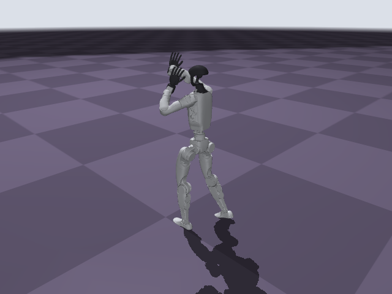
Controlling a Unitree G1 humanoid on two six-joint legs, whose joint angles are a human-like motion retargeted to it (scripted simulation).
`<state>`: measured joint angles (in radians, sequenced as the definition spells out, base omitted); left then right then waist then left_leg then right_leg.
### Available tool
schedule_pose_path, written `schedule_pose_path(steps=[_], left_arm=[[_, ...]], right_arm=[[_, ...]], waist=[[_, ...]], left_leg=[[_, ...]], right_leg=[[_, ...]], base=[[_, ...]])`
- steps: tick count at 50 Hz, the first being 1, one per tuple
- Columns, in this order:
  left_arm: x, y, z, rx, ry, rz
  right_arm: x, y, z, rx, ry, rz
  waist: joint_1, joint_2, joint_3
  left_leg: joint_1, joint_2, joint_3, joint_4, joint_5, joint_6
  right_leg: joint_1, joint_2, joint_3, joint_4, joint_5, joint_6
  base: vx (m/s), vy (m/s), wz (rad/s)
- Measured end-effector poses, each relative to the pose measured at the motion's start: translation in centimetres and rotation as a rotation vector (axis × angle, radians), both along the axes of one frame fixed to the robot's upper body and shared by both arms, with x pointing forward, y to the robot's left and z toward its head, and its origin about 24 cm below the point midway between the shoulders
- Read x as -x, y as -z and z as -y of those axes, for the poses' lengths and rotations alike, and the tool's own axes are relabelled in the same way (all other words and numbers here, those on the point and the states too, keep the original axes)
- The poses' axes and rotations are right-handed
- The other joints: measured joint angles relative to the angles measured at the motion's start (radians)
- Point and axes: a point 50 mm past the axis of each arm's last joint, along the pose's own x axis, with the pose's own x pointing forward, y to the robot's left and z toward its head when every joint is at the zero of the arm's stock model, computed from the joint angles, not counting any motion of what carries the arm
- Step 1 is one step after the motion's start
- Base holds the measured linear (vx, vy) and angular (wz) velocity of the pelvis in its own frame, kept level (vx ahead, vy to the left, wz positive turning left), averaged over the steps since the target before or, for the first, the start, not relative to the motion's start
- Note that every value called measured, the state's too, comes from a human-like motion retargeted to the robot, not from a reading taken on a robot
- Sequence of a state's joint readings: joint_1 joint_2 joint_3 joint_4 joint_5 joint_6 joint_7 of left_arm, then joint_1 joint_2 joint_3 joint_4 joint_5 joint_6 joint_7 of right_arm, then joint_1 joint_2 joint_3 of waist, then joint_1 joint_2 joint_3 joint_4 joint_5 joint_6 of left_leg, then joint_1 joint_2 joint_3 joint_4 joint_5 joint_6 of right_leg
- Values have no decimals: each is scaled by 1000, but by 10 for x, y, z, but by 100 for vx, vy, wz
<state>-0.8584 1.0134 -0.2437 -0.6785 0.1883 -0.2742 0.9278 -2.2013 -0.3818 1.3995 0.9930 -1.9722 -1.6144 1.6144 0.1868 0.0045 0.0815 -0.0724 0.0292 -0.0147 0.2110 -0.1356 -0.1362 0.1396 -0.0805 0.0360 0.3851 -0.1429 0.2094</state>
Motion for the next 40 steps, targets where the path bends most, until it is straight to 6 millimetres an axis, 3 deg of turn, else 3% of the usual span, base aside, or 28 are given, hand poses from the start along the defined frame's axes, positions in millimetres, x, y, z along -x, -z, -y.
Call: schedule_pose_path(steps=[2,7,10,13,15,17,21,27,29,32,35,40], left_arm=[[-1,0,0,-14,-31,2],[-1,-1,-1,-19,-65,8],[-1,1,-1,-12,-56,1],[0,2,0,-6,-31,0],[0,2,-1,-6,-50,4],[4,3,2,-16,-23,24],[8,-1,1,-9,-31,67],[6,-2,-2,-8,-63,70],[4,-2,-4,-2,-76,58],[1,-2,-10,13,-103,39],[4,-3,-11,-13,-135,70],[2,-4,-16,14,-137,45]], right_arm=[[-4,4,8,-20,33,-15],[-4,7,-4,0,0,-23],[-6,11,-6,-8,-4,-38],[-7,13,-9,-12,-13,-43],[-8,9,18,-76,93,-32],[-3,5,-2,-28,23,-16],[5,-6,-4,-22,10,21],[7,-9,-7,-13,-1,33],[8,-10,-8,-9,-4,37],[15,-20,-3,-9,-8,70],[33,-41,-10,3,-44,147],[31,-39,-6,8,-47,138]], waist=[[-12,0,28],[-35,29,78],[-46,42,84],[-57,41,77],[-81,34,74],[-95,19,68],[-162,0,61],[-210,5,34],[-205,11,28],[-193,21,57],[-197,4,136],[-148,4,134]], left_leg=[[60,21,11,-8,-22,-10],[193,88,42,-45,-64,-20],[240,101,74,-63,-81,-12],[271,95,103,-77,-98,-21],[283,76,110,-88,-107,-21],[292,50,104,-98,-121,-34],[311,18,77,-93,-147,-52],[344,-2,69,-13,-143,-27],[346,-5,68,33,-102,-37],[303,2,60,229,-10,-54],[194,1,47,514,97,-65],[-3,10,118,779,36,-20]], right_leg=[[-41,22,19,148,60,10],[-242,60,-8,560,267,51],[-357,-18,-101,659,231,7],[-426,-99,-199,598,168,-31],[-453,-131,-238,482,141,-25],[-461,-151,-264,314,116,2],[-441,-139,-248,-12,71,52],[-350,-126,-173,-165,210,50],[-311,-129,-173,-185,214,42],[-225,-124,-171,-199,170,22],[-138,-125,-167,-210,129,11],[-29,-156,-187,-227,73,26]], base=[[39,14,-29],[34,8,-31],[33,18,-43],[34,10,-35],[36,6,-5],[40,2,22],[46,-7,42],[56,-7,20],[58,-12,-24],[56,-16,-21],[52,-13,-14],[46,-8,5]])
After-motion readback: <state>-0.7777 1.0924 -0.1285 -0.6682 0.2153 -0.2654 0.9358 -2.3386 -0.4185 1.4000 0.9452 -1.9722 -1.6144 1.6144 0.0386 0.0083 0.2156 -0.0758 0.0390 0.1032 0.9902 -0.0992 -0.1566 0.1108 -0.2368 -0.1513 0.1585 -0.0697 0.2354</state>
